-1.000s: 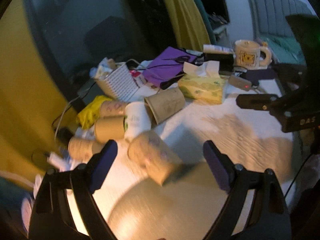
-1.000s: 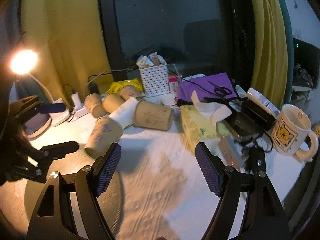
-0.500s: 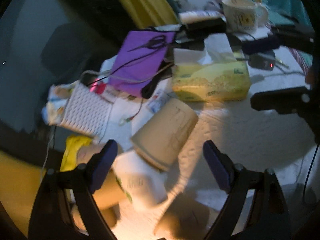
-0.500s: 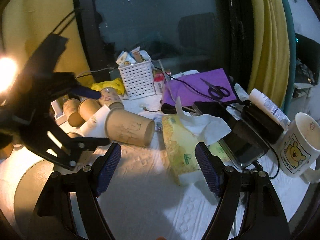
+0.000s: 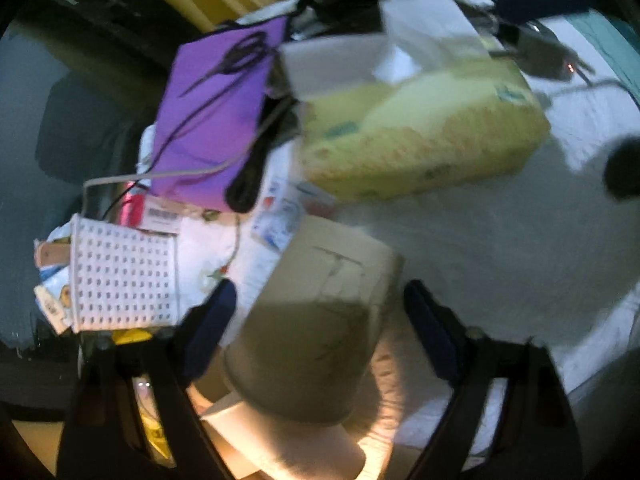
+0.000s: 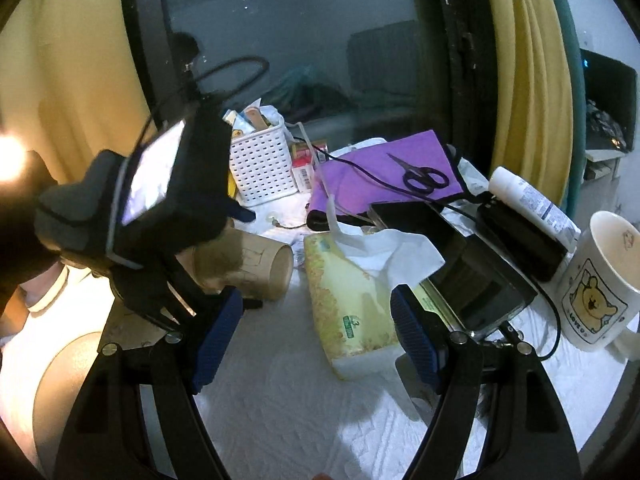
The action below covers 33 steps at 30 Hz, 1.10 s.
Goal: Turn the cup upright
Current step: 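Close the left gripper on the tan paper cup and lift it, then carry the cup over the grey mat with the left gripper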
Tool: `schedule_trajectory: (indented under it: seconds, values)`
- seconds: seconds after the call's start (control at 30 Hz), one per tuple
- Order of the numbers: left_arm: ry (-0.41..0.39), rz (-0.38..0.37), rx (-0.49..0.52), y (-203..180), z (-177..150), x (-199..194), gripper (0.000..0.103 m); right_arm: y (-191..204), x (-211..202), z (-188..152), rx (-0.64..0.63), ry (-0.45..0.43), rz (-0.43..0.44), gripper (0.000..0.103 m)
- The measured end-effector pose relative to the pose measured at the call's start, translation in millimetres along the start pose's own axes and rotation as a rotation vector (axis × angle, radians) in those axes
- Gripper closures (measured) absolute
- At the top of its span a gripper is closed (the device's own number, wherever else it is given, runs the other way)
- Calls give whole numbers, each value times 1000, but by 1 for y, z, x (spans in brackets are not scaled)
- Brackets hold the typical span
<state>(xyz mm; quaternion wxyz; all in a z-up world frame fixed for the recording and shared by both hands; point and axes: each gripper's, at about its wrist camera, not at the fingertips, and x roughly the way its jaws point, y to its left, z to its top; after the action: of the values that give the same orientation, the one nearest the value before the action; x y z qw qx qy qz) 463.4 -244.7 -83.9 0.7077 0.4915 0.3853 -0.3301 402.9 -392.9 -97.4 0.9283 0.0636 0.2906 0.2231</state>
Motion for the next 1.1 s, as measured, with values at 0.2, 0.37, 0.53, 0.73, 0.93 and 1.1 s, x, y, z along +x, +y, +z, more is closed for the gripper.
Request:
schedule_trajectory:
  seconds: [0.2, 0.37, 0.53, 0.73, 0.93, 1.1]
  values:
    - [-26, 52, 40, -11, 3, -7, 34, -3, -17, 1, 9, -26, -20, 24]
    - [-80, 75, 42, -13, 12, -36, 35, 1, -40, 2, 5, -60, -46, 24]
    - [-151, 114, 46, -25, 15, -84, 35, 8, -70, 1, -4, -93, -74, 24]
    - [-223, 139, 45, -62, -8, -149, 35, 25, -101, -8, -21, -120, -89, 24]
    - [-241, 175, 59, -122, -52, -203, 34, 54, -131, -24, -42, -138, -91, 24]
    - [-201, 202, -18, -153, -93, -220, 34, 79, -142, -45, -60, -111, -62, 24]
